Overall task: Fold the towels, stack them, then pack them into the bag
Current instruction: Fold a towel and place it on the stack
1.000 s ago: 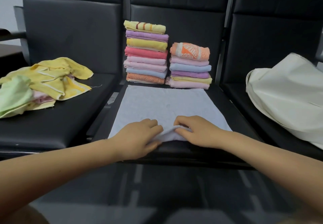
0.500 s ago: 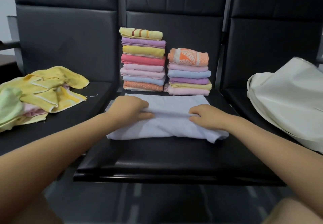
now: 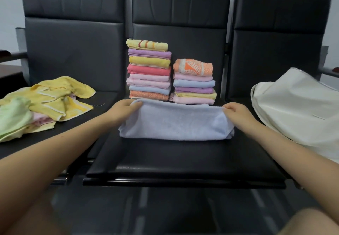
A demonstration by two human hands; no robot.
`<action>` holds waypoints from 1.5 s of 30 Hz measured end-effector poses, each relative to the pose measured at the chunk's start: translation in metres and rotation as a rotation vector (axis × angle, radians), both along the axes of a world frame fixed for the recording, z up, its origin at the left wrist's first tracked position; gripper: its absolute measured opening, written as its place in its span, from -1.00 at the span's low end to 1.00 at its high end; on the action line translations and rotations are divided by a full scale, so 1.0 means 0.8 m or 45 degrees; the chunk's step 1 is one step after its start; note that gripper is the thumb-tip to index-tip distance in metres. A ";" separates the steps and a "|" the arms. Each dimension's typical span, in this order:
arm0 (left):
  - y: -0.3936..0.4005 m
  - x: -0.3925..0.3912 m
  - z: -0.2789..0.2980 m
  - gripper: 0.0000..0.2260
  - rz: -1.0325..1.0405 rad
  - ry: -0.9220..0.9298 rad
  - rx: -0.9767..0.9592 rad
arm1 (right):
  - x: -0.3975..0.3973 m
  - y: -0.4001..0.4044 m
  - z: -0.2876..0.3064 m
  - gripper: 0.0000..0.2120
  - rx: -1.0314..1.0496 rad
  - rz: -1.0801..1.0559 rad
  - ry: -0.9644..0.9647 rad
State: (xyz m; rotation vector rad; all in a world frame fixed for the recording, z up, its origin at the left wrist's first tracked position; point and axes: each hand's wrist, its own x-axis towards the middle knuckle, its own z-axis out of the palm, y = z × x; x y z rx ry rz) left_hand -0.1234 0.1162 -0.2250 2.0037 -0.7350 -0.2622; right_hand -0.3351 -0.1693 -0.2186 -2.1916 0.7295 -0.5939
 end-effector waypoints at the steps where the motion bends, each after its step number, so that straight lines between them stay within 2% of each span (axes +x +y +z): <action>1: 0.001 -0.008 0.003 -0.64 0.007 0.040 -0.022 | -0.004 0.005 0.002 -0.85 0.074 0.013 -0.024; 4: 0.005 -0.029 0.009 -0.75 0.033 0.064 -0.059 | -0.020 0.018 0.009 -0.80 0.203 0.013 -0.020; 8: 0.020 -0.043 0.007 -0.74 0.013 0.010 -0.024 | -0.035 0.025 0.010 -0.69 0.158 0.064 0.008; 10: 0.031 -0.045 0.002 -0.73 -0.007 0.028 0.054 | -0.044 0.026 0.013 -0.75 0.214 0.161 -0.016; 12: 0.038 -0.043 0.001 -0.74 -0.027 0.039 0.115 | -0.051 0.025 0.019 -0.90 0.247 0.308 0.042; 16: 0.042 -0.028 0.003 -0.75 0.010 0.002 0.158 | -0.044 0.014 0.019 -0.76 0.240 0.414 0.237; 19: 0.040 -0.007 -0.002 -0.75 0.061 -0.071 0.227 | -0.024 0.008 0.011 -0.94 0.125 0.309 0.276; 21: 0.037 0.007 -0.007 -0.77 0.099 -0.092 0.268 | -0.006 0.000 0.004 -0.86 0.153 0.223 0.211; 24: 0.026 0.030 -0.014 -0.81 0.155 -0.129 0.285 | 0.022 -0.009 -0.008 -0.86 0.297 0.069 0.064; 27: 0.003 0.049 -0.019 -0.82 0.238 -0.127 0.246 | 0.055 -0.020 -0.024 -0.70 0.325 -0.143 -0.011; 31: -0.032 0.073 -0.029 -0.79 0.322 -0.227 0.273 | 0.094 -0.031 -0.041 -0.76 0.121 -0.263 -0.006; 35: -0.045 0.095 -0.054 -0.78 0.290 -0.529 0.573 | 0.114 -0.043 -0.063 -0.77 -0.244 -0.300 0.198; 39: -0.047 0.118 -0.076 -0.75 0.295 -0.589 0.695 | 0.126 -0.051 -0.080 -0.77 -0.508 -0.295 0.404; 45: -0.053 0.123 -0.078 -0.82 0.278 -0.719 0.703 | 0.145 -0.063 -0.084 -0.69 -0.536 -0.275 0.542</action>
